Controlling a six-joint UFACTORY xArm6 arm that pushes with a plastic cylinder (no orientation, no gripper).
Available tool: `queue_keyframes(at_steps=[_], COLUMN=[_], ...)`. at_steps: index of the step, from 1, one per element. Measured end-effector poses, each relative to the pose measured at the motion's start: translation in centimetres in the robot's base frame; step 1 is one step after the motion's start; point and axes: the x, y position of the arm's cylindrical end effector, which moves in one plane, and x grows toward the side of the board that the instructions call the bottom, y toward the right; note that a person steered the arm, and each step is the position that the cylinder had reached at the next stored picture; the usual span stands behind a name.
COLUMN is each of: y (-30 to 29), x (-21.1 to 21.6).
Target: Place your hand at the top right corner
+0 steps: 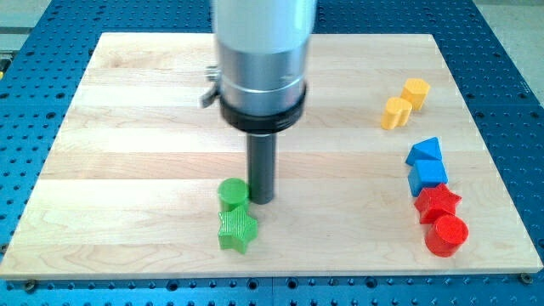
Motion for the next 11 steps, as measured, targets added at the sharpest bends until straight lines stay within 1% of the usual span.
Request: queue_keyframes(at_steps=[1, 2, 4, 5, 6, 7, 8, 9, 10, 11], y=[0.8, 2.4, 4.5, 5.5, 8.2, 10.8, 11.4, 16.8, 25.5, 34.2], x=[-3.1, -4.9, -6.2, -9.5, -16.9, -21.9, -23.3, -28.8, -30.2, -26.1])
